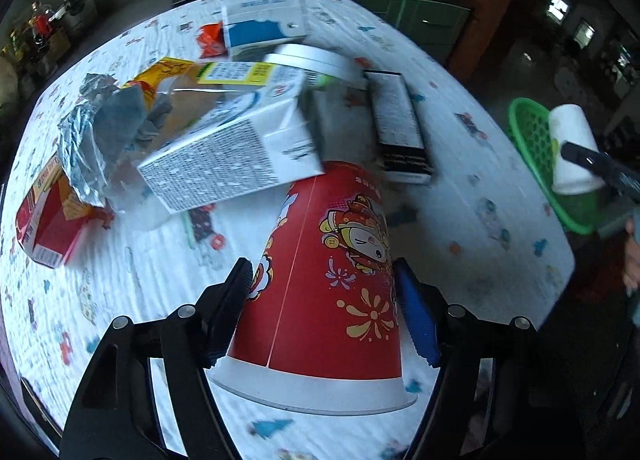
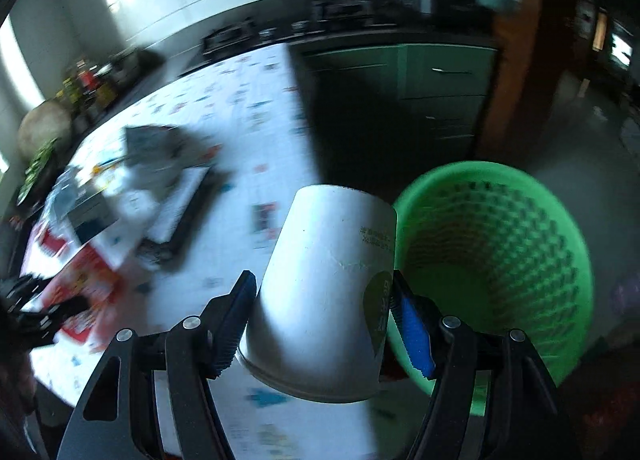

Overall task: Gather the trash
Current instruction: 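Carry the white cup over the green basket with the right tool while the left tool grasps the red cup, then release the white cup into the basket with the right tool while the left tool drops the red cup in, then move both tools back to the table toward the foil and black box, then grasp the crumpled foil with the left tool while the right tool grasps the black box, then carry the foil and black box to the basket and release both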

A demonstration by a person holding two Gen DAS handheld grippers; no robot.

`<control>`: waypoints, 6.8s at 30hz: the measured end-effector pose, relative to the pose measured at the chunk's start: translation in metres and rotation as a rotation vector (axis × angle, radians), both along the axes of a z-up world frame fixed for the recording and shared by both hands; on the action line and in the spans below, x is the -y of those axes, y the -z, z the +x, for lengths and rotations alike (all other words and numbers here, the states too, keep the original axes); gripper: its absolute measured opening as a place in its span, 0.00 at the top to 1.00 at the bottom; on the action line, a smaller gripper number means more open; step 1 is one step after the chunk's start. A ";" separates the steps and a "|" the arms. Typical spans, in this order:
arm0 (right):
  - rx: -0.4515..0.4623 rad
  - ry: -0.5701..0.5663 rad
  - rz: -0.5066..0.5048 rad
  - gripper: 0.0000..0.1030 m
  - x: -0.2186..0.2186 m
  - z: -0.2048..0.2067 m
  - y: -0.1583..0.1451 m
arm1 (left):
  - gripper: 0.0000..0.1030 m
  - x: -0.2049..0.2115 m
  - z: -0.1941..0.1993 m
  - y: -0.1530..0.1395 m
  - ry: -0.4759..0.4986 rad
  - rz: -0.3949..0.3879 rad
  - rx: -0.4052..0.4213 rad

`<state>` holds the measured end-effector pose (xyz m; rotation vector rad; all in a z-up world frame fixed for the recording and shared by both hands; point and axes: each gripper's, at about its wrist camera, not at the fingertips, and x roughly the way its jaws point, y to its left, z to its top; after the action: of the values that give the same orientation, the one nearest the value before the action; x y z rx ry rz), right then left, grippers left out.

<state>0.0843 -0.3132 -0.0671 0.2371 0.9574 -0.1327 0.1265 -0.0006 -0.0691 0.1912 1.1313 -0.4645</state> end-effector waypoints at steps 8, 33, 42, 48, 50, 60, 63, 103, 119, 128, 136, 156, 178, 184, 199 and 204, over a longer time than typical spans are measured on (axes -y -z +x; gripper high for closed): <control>-0.076 0.146 -0.031 0.36 0.068 -0.011 0.028 | 0.32 0.027 -0.031 -0.020 0.083 -0.076 0.005; -0.029 0.259 -0.047 0.27 0.127 -0.081 0.020 | 0.32 0.208 -0.026 -0.050 0.356 -0.145 0.080; -0.001 0.307 -0.070 0.26 0.138 -0.121 0.004 | 0.32 0.283 -0.020 -0.035 0.426 -0.138 0.055; 0.006 0.325 -0.085 0.23 0.141 -0.140 0.001 | 0.32 0.320 -0.023 -0.019 0.448 -0.126 0.039; 0.007 0.329 -0.088 0.23 0.141 -0.145 0.002 | 0.31 0.329 -0.023 -0.015 0.447 -0.116 0.037; 0.003 0.335 -0.084 0.23 0.141 -0.154 0.003 | 0.25 0.336 -0.030 -0.013 0.439 -0.163 0.052; 0.007 0.327 -0.081 0.23 0.138 -0.155 0.002 | 0.25 0.327 -0.032 -0.017 0.430 -0.175 0.061; 0.073 -0.195 -0.032 0.22 -0.064 0.000 -0.020 | 0.25 -0.057 0.030 -0.060 -0.416 -0.007 0.330; 0.027 -0.252 0.001 0.23 -0.127 0.067 -0.003 | 0.17 -0.123 0.099 -0.031 -0.598 -0.014 0.218; -0.029 -0.206 0.033 0.28 -0.140 0.107 0.012 | 0.20 -0.119 0.121 -0.013 -0.583 -0.044 0.151; -0.095 -0.146 0.047 0.31 -0.143 0.137 0.035 | 0.49 -0.114 0.124 -0.007 -0.536 -0.076 0.129; -0.092 -0.136 -0.002 0.54 -0.145 0.134 0.037 | 0.83 -0.117 0.096 -0.026 -0.487 -0.147 0.162; 0.050 -0.047 0.003 0.54 -0.061 0.041 -0.016 | 0.85 -0.063 0.026 -0.082 -0.301 -0.282 0.234; 0.036 0.067 -0.024 0.54 -0.006 0.011 -0.013 | 0.85 -0.016 0.014 -0.085 -0.183 -0.301 0.214; -0.020 0.267 -0.076 0.52 0.108 -0.041 0.010 | 0.85 0.110 -0.008 -0.094 0.050 -0.309 0.201; -0.011 0.284 -0.081 0.46 0.121 -0.050 0.011 | 0.85 0.147 -0.009 -0.090 0.097 -0.310 0.188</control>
<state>0.0342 -0.4343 -0.0784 0.2972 0.9238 -0.4332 0.1174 -0.1473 0.0212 0.0178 0.8561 -0.6871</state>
